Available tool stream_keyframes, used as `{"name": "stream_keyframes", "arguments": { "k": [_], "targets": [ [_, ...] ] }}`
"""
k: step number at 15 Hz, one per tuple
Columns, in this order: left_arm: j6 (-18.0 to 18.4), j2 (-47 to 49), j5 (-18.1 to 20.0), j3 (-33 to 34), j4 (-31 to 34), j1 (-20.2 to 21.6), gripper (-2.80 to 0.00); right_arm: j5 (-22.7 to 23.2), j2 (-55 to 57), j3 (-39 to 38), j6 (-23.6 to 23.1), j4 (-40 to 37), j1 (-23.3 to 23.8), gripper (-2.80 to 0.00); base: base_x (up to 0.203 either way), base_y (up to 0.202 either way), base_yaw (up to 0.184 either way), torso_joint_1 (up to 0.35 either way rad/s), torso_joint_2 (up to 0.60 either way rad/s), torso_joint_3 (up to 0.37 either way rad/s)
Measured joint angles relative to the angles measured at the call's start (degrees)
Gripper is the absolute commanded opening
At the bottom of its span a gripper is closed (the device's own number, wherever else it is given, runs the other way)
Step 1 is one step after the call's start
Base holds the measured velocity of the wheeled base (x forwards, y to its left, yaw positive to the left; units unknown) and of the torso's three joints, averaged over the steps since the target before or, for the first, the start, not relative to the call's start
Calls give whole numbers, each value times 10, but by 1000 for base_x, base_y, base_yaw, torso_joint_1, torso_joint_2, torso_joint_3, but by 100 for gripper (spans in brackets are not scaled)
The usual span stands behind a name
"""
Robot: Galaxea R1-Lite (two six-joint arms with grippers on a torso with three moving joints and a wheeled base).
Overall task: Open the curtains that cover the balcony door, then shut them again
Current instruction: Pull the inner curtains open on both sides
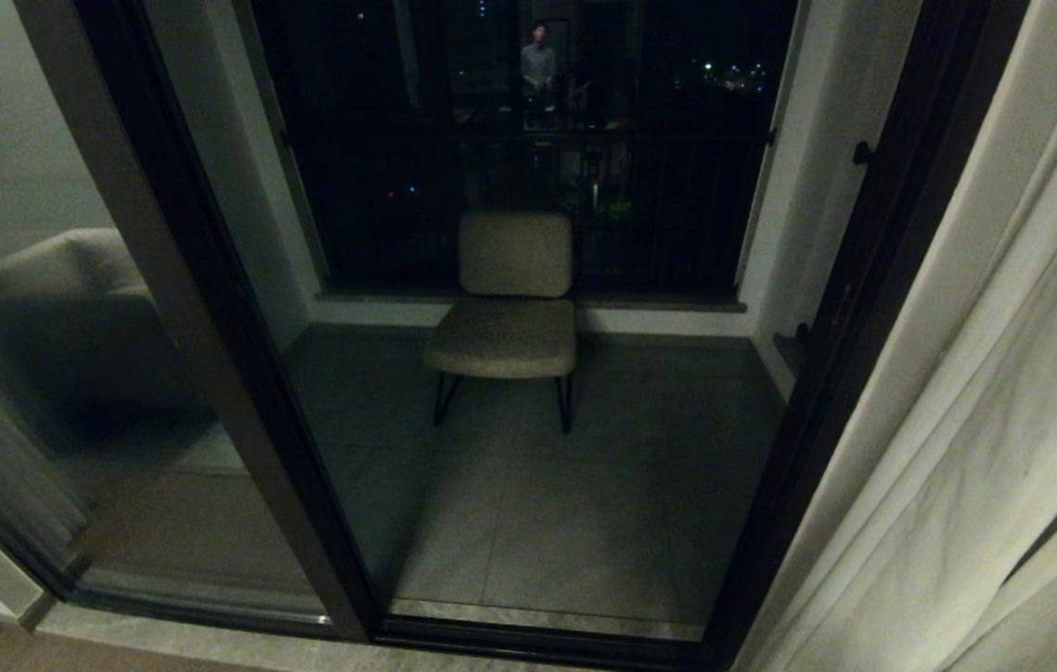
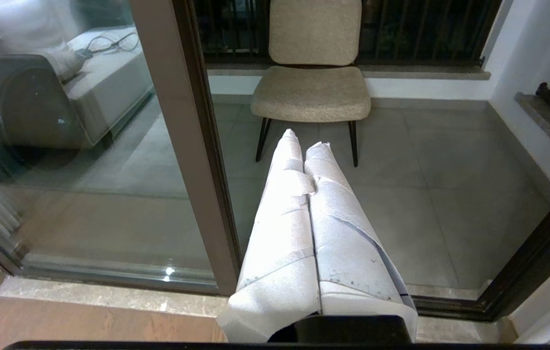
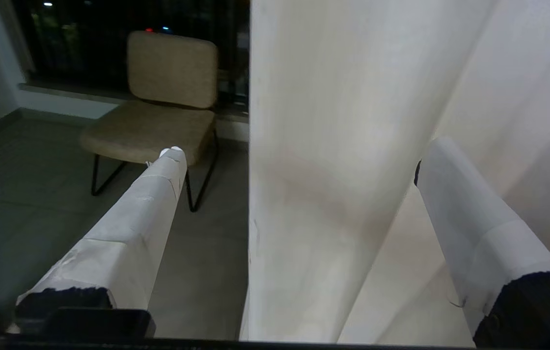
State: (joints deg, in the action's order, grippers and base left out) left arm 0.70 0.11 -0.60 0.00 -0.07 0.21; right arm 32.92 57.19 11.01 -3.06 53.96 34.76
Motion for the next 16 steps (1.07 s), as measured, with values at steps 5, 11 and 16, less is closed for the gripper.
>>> {"name": "stream_keyframes", "arguments": {
  "k": [5,11,16],
  "targets": [
    [0,0,0,0,0,0,-280,-61,-30,-25,-1,-26,-38,-280,0,0,0,0,0,0],
    [0,0,0,0,0,0,-280,-113,-59,-59,-2,-27,-93,-280,0,0,0,0,0,0],
    [0,0,0,0,0,0,-280,-200,-99,-90,-20,-63,-181,-280,0,0,0,0,0,0]
  ]
}}
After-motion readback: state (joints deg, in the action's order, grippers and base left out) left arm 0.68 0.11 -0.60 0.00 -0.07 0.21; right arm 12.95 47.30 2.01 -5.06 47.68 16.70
